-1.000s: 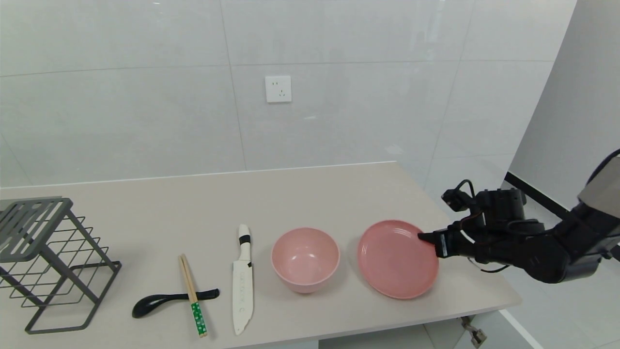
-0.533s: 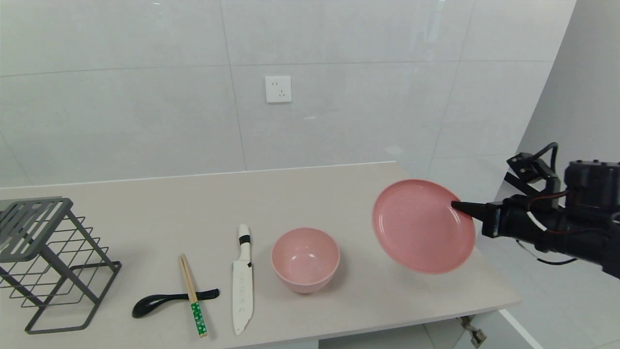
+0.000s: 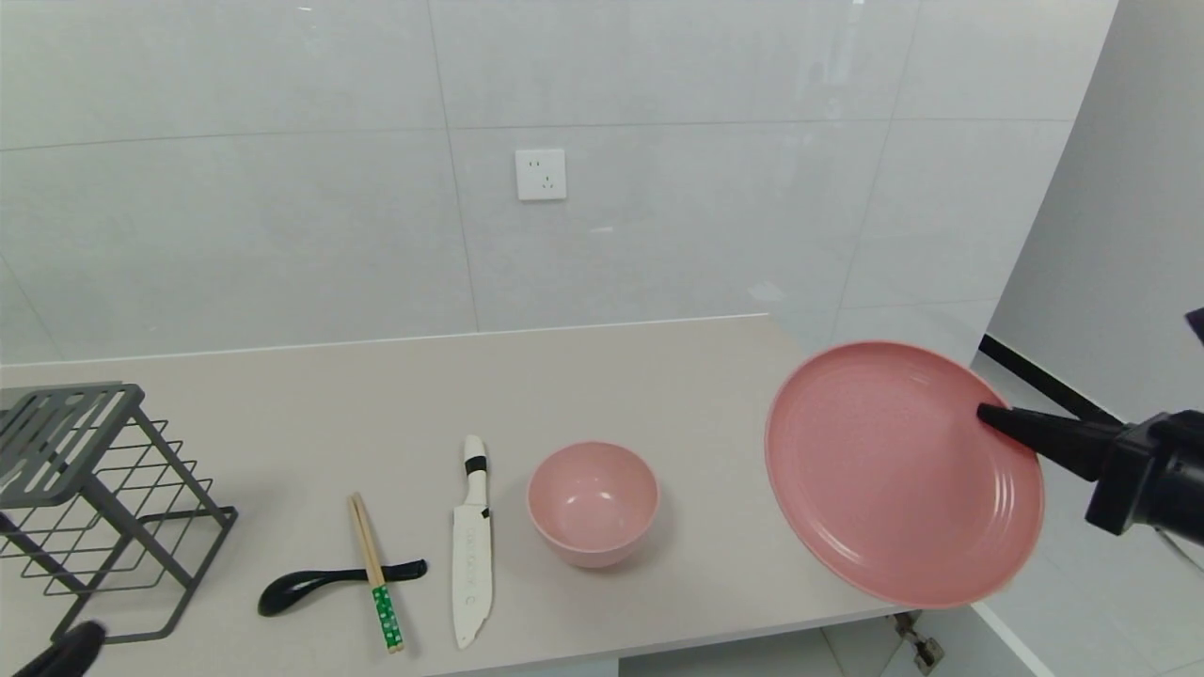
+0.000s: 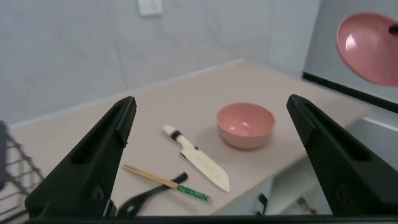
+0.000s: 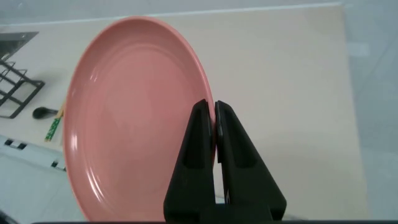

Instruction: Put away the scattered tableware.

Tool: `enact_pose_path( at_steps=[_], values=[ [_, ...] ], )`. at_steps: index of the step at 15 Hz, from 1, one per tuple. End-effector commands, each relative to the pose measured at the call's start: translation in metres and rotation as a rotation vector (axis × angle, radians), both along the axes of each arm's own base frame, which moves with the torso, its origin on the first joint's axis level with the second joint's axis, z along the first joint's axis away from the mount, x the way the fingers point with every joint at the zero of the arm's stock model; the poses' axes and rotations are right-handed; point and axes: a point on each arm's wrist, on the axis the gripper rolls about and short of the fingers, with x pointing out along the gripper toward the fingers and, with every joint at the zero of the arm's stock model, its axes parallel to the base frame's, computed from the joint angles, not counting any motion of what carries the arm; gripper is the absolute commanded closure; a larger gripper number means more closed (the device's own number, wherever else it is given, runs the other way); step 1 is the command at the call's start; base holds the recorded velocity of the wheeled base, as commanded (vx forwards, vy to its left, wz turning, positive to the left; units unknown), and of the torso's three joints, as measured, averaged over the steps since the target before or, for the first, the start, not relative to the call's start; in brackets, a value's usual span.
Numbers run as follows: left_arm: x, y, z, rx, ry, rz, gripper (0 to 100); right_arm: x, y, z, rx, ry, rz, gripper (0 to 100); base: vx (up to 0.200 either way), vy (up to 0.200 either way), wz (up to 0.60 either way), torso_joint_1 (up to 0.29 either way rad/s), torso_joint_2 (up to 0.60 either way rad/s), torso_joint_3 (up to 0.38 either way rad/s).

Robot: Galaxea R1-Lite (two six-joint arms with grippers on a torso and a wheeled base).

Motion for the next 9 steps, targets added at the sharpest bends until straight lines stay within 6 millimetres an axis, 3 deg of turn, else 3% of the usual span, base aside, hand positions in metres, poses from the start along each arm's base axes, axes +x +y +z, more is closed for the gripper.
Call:
enact_pose_path(
  at_steps=[1, 3, 6, 9],
  values=[
    [0.093, -0.025, -0.015, 0.035, 0.408, -0.101, 0, -0.014, 0.0, 0.018, 0.008, -0.103, 0.007, 100, 0.0, 0.0, 0.0, 0.0, 0.0, 0.0],
    [0.145, -0.036, -0.034, 0.056, 0.494, -0.084, 0, -0.016, 0.008, 0.021, -0.025, -0.133, 0.04, 100, 0.0, 0.0, 0.0, 0.0, 0.0, 0.0],
    [0.22, -0.06, -0.071, 0.056, 0.483, -0.031, 0, -0.022, 0.027, 0.02, -0.052, -0.143, 0.104, 100, 0.0, 0.0, 0.0, 0.0, 0.0, 0.0],
    [0.249, -0.096, -0.093, -0.069, 0.613, -0.076, 0, -0.025, 0.028, 0.011, -0.069, -0.116, 0.109, 100, 0.0, 0.0, 0.0, 0.0, 0.0, 0.0]
  ],
)
